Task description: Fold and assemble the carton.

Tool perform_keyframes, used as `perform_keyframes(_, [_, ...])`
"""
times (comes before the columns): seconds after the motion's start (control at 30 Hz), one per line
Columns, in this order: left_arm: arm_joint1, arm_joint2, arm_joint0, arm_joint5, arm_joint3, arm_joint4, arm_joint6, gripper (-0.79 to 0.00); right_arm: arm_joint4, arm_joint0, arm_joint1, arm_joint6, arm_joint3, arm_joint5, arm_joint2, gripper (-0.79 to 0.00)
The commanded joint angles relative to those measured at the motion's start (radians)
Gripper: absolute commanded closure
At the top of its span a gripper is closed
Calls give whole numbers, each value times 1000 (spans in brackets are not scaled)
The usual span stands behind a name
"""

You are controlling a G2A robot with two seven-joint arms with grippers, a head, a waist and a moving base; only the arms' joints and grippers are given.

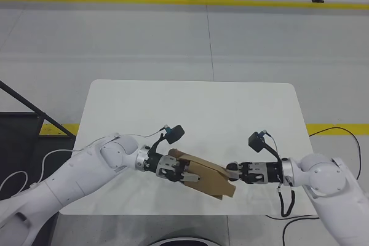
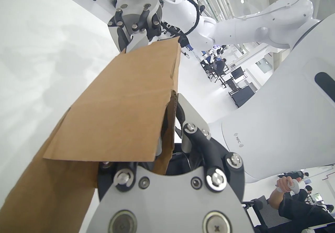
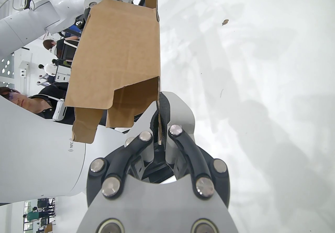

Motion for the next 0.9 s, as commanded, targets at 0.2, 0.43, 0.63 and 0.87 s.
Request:
perform_keyframes(0.2, [-2, 7, -3, -15, 7, 6, 15, 0, 2, 5, 2, -5, 4, -1, -6, 0])
perform_keyframes(0.43, [-6, 2, -3, -17, 7, 2, 17, 0, 5, 4, 4, -18, 9, -2, -5, -785])
perform_keyframes(0.63, [-10, -9, 1, -17, 10, -1, 17, 0, 20, -18, 10, -41, 12, -20, 24, -785])
perform_keyframes(0.87, [-10, -33, 10, -17, 16, -5, 17, 0, 60, -79, 24, -59, 2, -60, 96, -785])
